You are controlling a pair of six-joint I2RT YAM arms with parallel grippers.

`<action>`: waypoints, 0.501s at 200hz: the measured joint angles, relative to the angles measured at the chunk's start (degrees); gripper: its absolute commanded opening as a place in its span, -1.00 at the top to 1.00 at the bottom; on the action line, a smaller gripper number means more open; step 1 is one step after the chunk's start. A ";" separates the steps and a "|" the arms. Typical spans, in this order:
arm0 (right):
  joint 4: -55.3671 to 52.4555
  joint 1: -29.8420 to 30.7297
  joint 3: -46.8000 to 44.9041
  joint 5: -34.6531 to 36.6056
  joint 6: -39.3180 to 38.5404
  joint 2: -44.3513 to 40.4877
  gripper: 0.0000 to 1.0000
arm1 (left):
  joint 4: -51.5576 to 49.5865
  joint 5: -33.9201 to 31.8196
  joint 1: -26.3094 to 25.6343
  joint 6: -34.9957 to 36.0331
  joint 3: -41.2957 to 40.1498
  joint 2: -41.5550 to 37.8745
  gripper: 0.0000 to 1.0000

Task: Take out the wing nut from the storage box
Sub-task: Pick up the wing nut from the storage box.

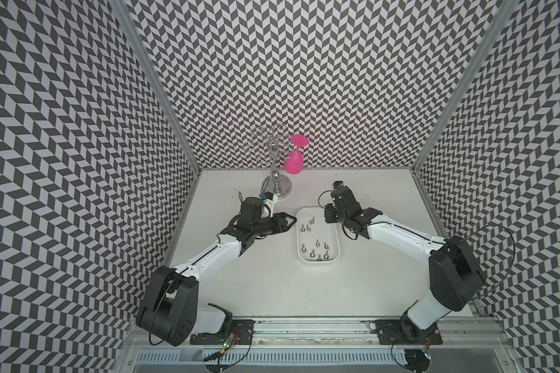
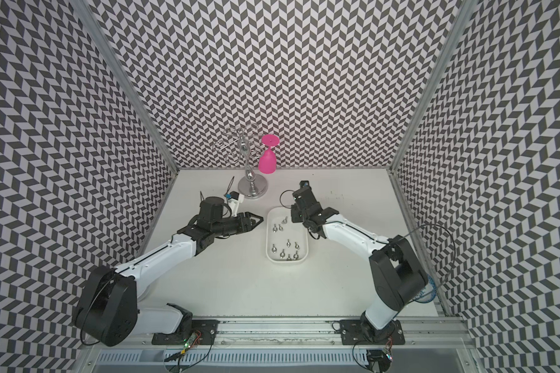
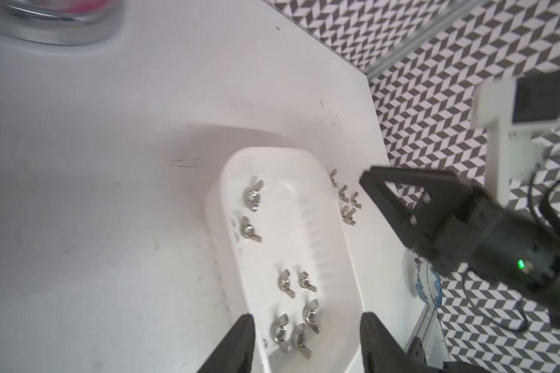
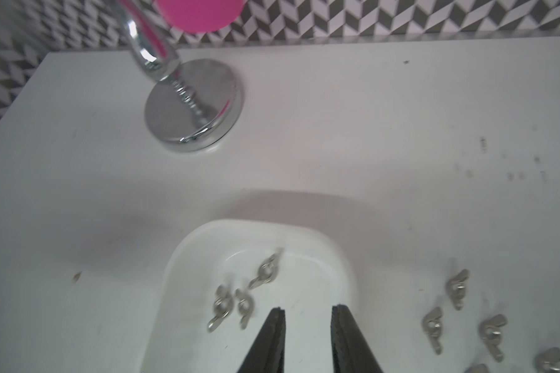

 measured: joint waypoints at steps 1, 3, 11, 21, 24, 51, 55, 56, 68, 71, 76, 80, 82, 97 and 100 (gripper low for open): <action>0.02 0.22 -0.09 -0.11 0.02 0.02 0.41 | -0.04 0.07 0.24 0.00 -0.17 -0.11 -0.12; 0.02 0.94 -0.31 -0.35 0.07 0.04 0.41 | -0.07 0.24 0.96 -0.02 -0.61 -0.31 -0.12; -0.09 3.15 -1.18 -1.31 0.28 0.22 0.41 | -0.35 0.83 3.08 -0.07 -2.10 -0.76 -0.11; -0.17 5.07 -2.12 -2.56 0.50 0.79 0.41 | -0.74 1.81 5.46 -0.24 -4.00 -1.11 -0.11; -0.17 5.46 -2.29 -2.82 0.55 1.07 0.40 | -0.85 2.12 6.01 -0.24 -4.44 -1.11 -0.11; -0.15 6.34 -2.75 -3.87 0.98 5.01 0.37 | -3.32 4.26 8.17 -0.07 -6.47 -1.84 -0.12; -0.17 6.34 -2.75 -3.89 0.98 5.60 0.36 | -3.67 4.42 8.22 0.04 -6.47 -2.08 -0.12; -0.17 6.32 -2.75 -3.89 0.98 5.68 0.36 | -3.74 4.44 8.24 0.04 -6.47 -2.10 -0.12; -0.20 6.29 -2.75 -3.93 0.96 6.84 0.36 | -4.17 4.76 8.26 0.48 -6.47 -3.04 -0.12; -0.20 6.27 -2.75 -3.93 0.96 7.06 0.36 | -4.26 4.81 8.26 0.57 -6.47 -3.28 -0.12; -0.20 6.21 -2.75 -3.93 0.96 7.43 0.35 | -4.39 4.87 8.26 0.87 -6.47 -3.58 -0.12; -0.20 6.19 -2.75 -3.89 0.96 7.61 0.35 | -4.46 4.92 8.26 1.03 -6.47 -3.80 -0.12; -0.22 6.19 -2.75 -3.91 0.96 7.76 0.35 | -4.48 4.96 8.26 1.14 -6.47 -3.87 -0.12; -0.22 6.19 -2.75 -3.85 1.05 8.50 0.35 | -4.66 5.35 8.26 1.51 -6.45 -3.89 -0.12; -0.24 6.19 -2.75 -3.85 1.11 8.63 0.35 | -4.76 5.40 8.26 1.53 -6.45 -3.87 -0.12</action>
